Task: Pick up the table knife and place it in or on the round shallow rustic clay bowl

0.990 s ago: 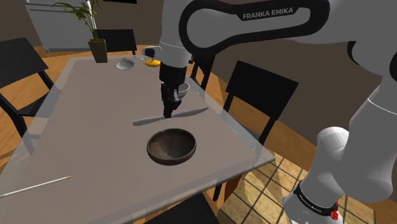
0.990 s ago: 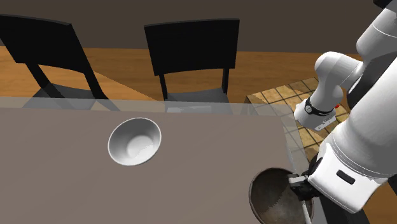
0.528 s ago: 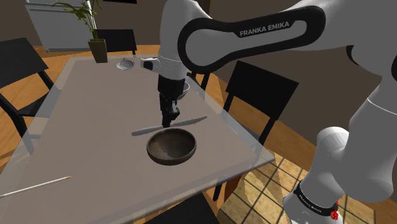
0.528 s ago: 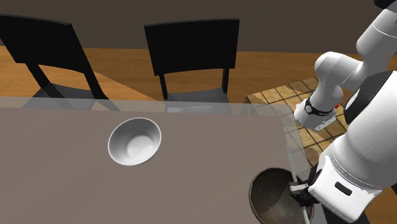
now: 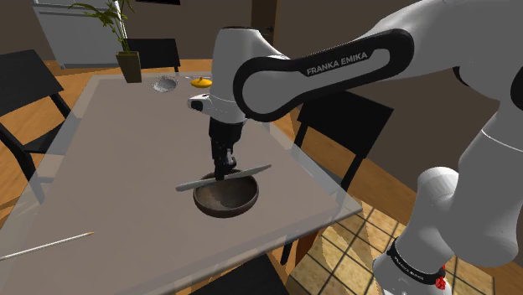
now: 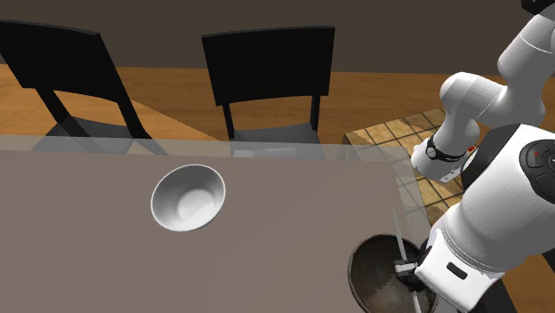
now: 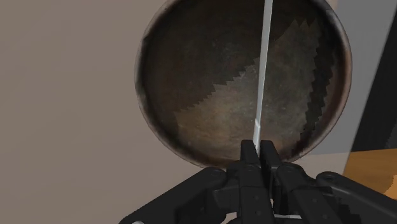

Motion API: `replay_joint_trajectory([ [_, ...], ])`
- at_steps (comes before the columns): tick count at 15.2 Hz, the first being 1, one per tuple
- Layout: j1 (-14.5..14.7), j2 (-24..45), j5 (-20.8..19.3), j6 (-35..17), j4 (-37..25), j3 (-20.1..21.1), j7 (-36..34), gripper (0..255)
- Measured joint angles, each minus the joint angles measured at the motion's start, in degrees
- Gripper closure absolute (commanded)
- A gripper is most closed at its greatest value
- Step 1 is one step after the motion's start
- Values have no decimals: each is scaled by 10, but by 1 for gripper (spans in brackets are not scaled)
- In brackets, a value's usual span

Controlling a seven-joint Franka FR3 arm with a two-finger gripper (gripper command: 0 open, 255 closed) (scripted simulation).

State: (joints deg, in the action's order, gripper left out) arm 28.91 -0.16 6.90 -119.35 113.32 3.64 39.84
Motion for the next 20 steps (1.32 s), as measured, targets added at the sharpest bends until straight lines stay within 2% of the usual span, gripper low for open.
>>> replay_joint_trajectory([
  [4, 0, 7, 1, -24, 16, 0, 2, 255],
  [10, 0, 7, 1, -28, 20, 0, 3, 255],
  [11, 0, 7, 1, -28, 20, 0, 3, 0],
  [17, 0, 7, 1, -28, 20, 0, 3, 0],
  [20, -2, -10, 0, 9, 0, -2, 4, 0],
])
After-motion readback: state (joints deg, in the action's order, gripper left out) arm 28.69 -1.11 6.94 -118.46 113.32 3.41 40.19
